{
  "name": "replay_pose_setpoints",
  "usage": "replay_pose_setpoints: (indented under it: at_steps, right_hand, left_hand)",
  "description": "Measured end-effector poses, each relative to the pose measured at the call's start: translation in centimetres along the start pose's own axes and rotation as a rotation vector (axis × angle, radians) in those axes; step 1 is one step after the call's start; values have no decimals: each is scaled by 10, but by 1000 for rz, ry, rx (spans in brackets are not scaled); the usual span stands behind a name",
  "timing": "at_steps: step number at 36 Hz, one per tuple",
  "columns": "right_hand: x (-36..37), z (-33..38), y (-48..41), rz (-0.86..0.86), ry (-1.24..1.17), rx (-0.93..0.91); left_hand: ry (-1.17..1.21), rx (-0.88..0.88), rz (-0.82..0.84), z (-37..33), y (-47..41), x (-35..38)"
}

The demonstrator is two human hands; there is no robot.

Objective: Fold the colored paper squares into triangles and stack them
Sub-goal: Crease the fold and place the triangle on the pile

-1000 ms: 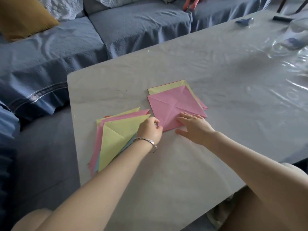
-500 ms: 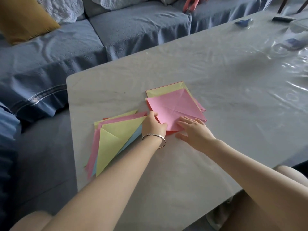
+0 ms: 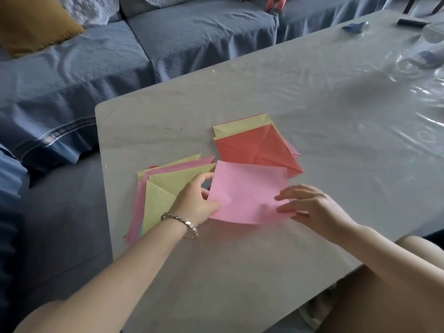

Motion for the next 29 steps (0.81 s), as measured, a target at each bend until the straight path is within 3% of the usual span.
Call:
replay_pose_setpoints:
  at_steps: [6,16,19,23,29]
  right_hand:
    - [20,48,-10,148,9,-138]
    - [-3,77,-22,96,-177,-131]
    - [-21,65,-27,-65,-315,-17]
    - [-43,48,-33,-284,-275,122]
    - [-37,37,-34,-307,-527,365]
  left_hand:
    - [101,-67,-188,2,-10,-16]
    - [168,98,-345,-26,-4,-41]
    - [143,214,-314,-38,8,-37]
    - [139,313,-207,-47,25,-23]
    - [136,312,-5,-49,45,-1]
Point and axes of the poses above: each hand's wrist, its own y-axis away from the middle knuckle, its own x-axis out of the palm, z = x × y, the point moved 10 cm from there along -y, towards the middle knuckle, and after that the axes turned 9 degrees about -x, right-handed, at the moved point
